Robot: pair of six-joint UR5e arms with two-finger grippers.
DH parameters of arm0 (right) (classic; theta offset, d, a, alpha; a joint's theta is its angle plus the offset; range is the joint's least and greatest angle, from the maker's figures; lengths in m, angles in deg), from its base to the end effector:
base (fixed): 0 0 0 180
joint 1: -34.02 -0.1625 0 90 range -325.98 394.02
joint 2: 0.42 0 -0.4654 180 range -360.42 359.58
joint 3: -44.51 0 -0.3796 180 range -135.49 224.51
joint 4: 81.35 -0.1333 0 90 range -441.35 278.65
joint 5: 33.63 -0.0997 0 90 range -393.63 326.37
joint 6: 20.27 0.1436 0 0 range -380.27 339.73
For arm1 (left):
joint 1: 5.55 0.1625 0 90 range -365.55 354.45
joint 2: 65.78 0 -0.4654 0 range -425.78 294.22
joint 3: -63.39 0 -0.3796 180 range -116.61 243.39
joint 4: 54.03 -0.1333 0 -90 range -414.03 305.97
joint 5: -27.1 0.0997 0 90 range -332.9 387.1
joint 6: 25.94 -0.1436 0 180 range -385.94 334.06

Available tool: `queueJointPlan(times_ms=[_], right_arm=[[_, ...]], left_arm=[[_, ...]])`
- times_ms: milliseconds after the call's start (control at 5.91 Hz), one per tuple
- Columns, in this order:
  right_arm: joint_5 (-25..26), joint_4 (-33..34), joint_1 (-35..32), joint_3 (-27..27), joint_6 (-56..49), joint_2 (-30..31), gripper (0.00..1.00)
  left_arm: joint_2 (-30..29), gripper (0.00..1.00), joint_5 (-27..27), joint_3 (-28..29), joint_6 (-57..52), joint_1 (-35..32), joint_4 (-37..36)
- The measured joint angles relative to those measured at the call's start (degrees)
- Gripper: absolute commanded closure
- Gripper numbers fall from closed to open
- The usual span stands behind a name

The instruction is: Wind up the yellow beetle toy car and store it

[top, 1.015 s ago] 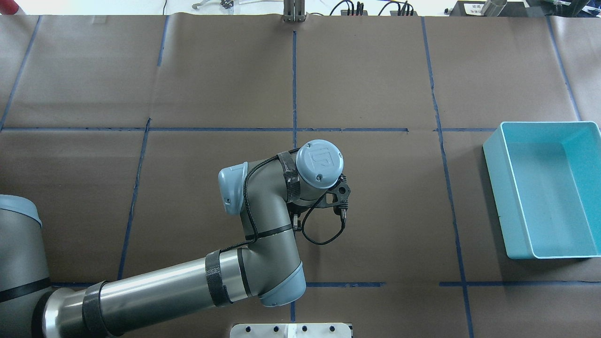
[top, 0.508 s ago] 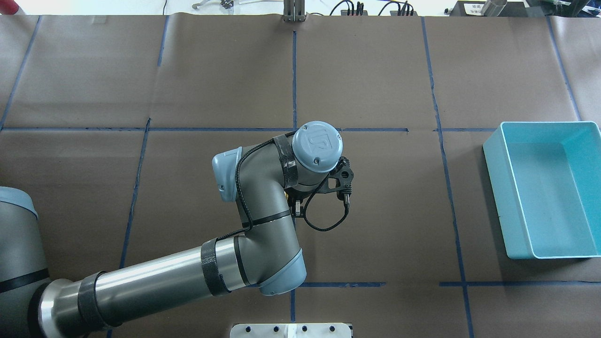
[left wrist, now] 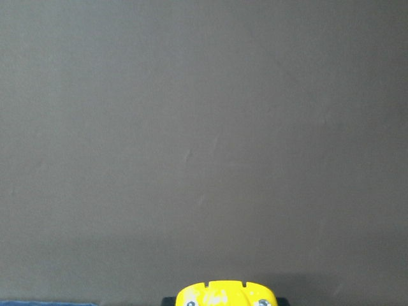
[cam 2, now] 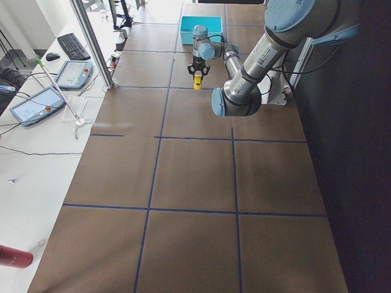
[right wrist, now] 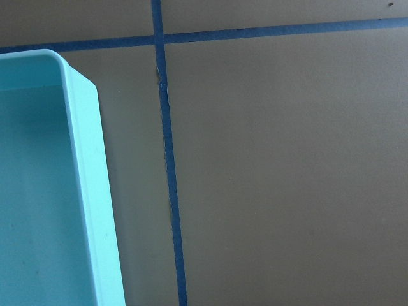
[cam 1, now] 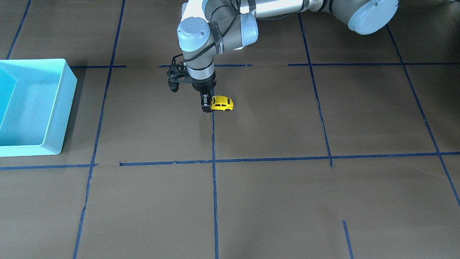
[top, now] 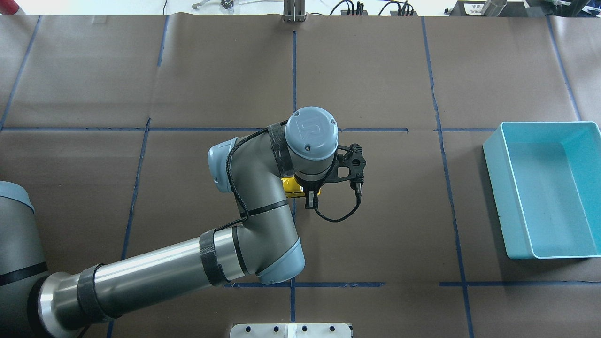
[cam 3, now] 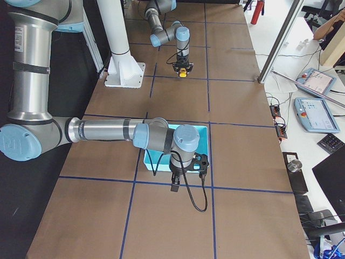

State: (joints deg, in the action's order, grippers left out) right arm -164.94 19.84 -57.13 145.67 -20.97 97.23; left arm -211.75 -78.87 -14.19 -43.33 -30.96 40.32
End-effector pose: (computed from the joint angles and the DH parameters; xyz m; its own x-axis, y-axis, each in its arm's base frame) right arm 0.0466 -0.4005 0.7207 0.7494 0.0912 0.6558 -0.0107 0.9920 -0.1256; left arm 0.7096 -0.4409 0.1800 0.0367 0.9983 0.0457 -0.6461 -0.0112 0.7632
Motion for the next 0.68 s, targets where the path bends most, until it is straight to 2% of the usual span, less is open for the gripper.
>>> queueJointPlan(times_ms=[338,677], right_arm=[[0.0,0.0,0.0,0.0,0.0,0.0,0.00],[0.0,0.0,0.0,0.0,0.0,-0.2,0.00]], left_arm=[[-0.1,1.00,-3.0,2.8,0.4,-0.7,6.1],[0.0,1.00,-3.3,3.0,0.7,-0.8,7.9]])
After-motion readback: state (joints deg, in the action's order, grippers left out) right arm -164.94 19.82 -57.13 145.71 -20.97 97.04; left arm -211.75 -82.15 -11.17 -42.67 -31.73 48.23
